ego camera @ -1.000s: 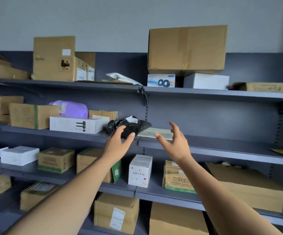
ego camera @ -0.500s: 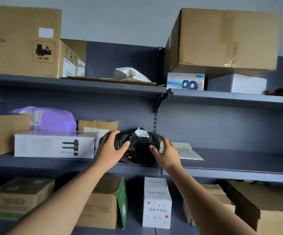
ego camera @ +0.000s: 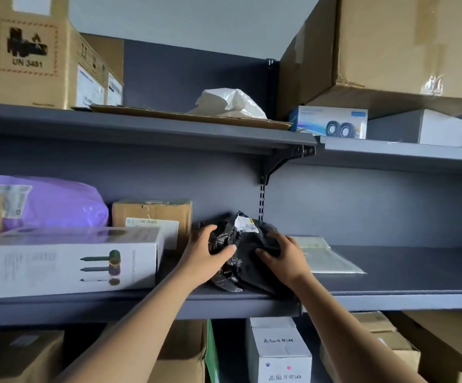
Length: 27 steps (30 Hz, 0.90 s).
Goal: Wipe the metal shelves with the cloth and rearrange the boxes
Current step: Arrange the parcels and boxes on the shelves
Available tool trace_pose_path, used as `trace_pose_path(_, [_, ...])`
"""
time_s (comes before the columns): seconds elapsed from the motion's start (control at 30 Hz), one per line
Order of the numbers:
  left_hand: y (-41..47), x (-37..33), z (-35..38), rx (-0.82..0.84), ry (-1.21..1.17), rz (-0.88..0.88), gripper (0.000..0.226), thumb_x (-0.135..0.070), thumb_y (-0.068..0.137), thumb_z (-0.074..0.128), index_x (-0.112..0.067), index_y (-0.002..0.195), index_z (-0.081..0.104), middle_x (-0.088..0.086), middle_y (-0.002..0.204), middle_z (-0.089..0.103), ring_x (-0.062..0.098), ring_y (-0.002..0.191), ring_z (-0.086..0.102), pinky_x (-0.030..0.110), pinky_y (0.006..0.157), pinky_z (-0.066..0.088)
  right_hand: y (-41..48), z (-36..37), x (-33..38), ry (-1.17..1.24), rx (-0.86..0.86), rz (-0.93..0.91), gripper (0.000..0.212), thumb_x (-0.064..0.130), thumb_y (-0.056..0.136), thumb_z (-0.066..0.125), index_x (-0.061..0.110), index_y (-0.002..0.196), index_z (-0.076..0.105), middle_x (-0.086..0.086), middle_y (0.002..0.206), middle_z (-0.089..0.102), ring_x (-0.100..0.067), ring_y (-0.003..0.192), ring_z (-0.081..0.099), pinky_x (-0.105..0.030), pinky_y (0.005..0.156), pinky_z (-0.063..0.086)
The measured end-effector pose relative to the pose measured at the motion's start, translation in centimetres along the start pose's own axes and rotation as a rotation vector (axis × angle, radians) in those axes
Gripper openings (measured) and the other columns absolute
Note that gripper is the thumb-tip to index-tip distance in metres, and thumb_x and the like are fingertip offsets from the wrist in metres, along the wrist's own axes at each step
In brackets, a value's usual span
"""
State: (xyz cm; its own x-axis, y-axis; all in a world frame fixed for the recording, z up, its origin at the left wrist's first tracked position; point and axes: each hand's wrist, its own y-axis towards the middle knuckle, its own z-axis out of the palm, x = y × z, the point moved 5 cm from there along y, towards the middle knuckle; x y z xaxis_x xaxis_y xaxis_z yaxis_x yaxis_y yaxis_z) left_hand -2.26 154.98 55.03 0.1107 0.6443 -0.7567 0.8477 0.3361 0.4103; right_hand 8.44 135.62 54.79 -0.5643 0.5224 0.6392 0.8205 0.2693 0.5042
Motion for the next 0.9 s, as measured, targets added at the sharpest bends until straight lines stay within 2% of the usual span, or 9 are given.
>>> trace_pose_path(0.2, [0.5, 1.0, 0.3, 0.032, -0.115, -0.002, 0.069, -0.048, 0.086, 0.073, -0.040, 0.146, 0.039, -0.008, 0.156, 0.036, 0.010, 0.134, 0.037, 0.026, 0.101, 0.030, 0.2, -0.4, -1.5, 0.000, -0.077, -0.016, 0.051, 0.029, 0.083, 0.082, 0.013, 0.128, 0.065, -0.010, 0.129, 0.063, -0.025, 0.120, 0.059, -0.020, 0.096, 0.038])
trace_pose_path(0.37, [0.5, 1.4, 0.1, 0.013, -0.143, -0.013, 0.068, -0.043, 0.085, 0.076, -0.041, 0.143, 0.040, -0.006, 0.154, 0.040, 0.006, 0.122, 0.037, 0.026, 0.098, 0.032, 0.2, -0.3, -1.6, 0.019, -0.090, 0.008, 0.057, 0.036, 0.085, 0.081, 0.015, 0.134, 0.062, -0.006, 0.128, 0.069, -0.025, 0.123, 0.060, -0.029, 0.100, 0.044])
trace_pose_path(0.47, [0.3, 1.5, 0.0, 0.015, -0.137, -0.022, 0.071, -0.042, 0.084, 0.077, -0.042, 0.143, 0.038, -0.004, 0.154, 0.040, 0.008, 0.119, 0.038, 0.027, 0.096, 0.033, -0.1, -0.5, -1.5, 0.036, -0.111, 0.019, 0.058, 0.041, 0.085, 0.079, 0.017, 0.135, 0.061, -0.004, 0.128, 0.069, -0.024, 0.123, 0.061, -0.030, 0.099, 0.045])
trace_pose_path(0.6, [-0.1, 1.2, -0.1, 0.010, -0.103, 0.011, 0.073, -0.040, 0.085, 0.077, -0.039, 0.146, 0.037, -0.003, 0.154, 0.041, 0.008, 0.118, 0.037, 0.026, 0.096, 0.032, -0.4, -0.4, -1.3, 0.031, -0.098, 0.014, 0.052, 0.041, 0.085, 0.079, 0.020, 0.131, 0.063, -0.001, 0.125, 0.070, -0.021, 0.121, 0.062, -0.026, 0.096, 0.044])
trace_pose_path(0.73, [-0.4, 0.9, -0.1, 0.006, -0.109, 0.050, 0.067, -0.039, 0.083, 0.079, -0.041, 0.139, 0.042, -0.010, 0.144, 0.046, 0.006, 0.118, 0.040, 0.025, 0.097, 0.032, -0.5, -0.3, -1.1, 0.053, -0.077, -0.020, 0.046, 0.037, 0.084, 0.081, 0.023, 0.126, 0.068, 0.002, 0.119, 0.072, -0.015, 0.114, 0.064, -0.020, 0.092, 0.043])
trace_pose_path(0.9, [-0.6, 0.4, -0.3, -0.018, -0.139, 0.087, 0.061, -0.037, 0.082, 0.080, -0.040, 0.132, 0.046, -0.018, 0.132, 0.044, 0.003, 0.120, 0.040, 0.025, 0.099, 0.030, -0.5, -0.4, -1.1, 0.073, -0.069, -0.056, 0.035, 0.037, 0.082, 0.083, 0.026, 0.114, 0.074, 0.009, 0.106, 0.075, -0.011, 0.105, 0.068, -0.028, 0.096, 0.050])
